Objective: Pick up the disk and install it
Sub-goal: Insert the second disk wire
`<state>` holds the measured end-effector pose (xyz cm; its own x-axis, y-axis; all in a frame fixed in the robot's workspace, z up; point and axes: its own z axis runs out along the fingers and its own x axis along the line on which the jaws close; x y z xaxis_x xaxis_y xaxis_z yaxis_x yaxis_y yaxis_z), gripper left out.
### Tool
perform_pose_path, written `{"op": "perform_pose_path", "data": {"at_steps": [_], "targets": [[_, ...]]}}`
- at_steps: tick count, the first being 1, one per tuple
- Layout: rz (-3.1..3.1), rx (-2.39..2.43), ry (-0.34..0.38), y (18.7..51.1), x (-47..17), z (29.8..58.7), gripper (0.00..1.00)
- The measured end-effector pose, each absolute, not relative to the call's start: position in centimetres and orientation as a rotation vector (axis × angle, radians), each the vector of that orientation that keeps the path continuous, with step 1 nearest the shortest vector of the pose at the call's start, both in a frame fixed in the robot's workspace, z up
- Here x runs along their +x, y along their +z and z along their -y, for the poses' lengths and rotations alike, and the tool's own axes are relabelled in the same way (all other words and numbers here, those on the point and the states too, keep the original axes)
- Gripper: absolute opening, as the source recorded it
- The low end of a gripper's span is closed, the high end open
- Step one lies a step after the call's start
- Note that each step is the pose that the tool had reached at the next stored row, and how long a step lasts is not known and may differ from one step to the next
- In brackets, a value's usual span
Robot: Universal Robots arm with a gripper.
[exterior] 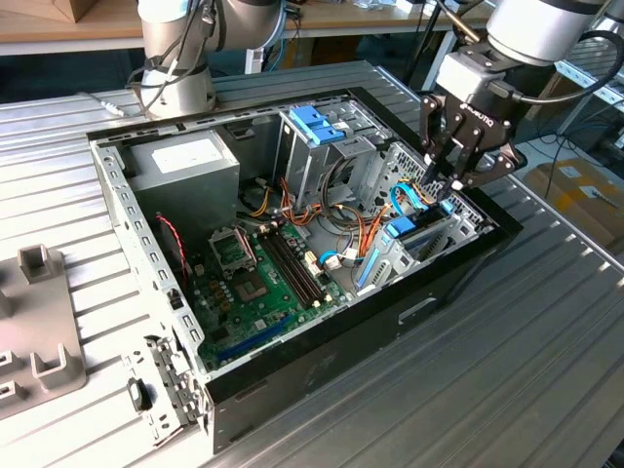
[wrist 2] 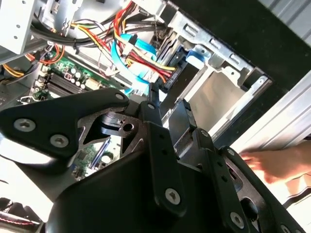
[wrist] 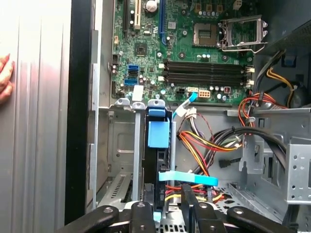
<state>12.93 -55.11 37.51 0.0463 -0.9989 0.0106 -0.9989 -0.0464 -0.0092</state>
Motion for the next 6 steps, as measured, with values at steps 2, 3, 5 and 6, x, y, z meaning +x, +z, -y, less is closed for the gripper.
{"op": "perform_pose_path", "data": {"at_steps": [2, 3, 5, 6], "targets": [[2.169, 2.272, 0.022, 37.50, 12.82, 55.12, 0.36], [2.169, 2.272, 0.022, 37.51, 12.81, 55.11, 0.36], [2.169, 2.272, 0.022, 37.51, 12.80, 55.11, 0.36], [2.169, 2.272, 0.022, 37.51, 12.79, 55.11, 0.36]]}}
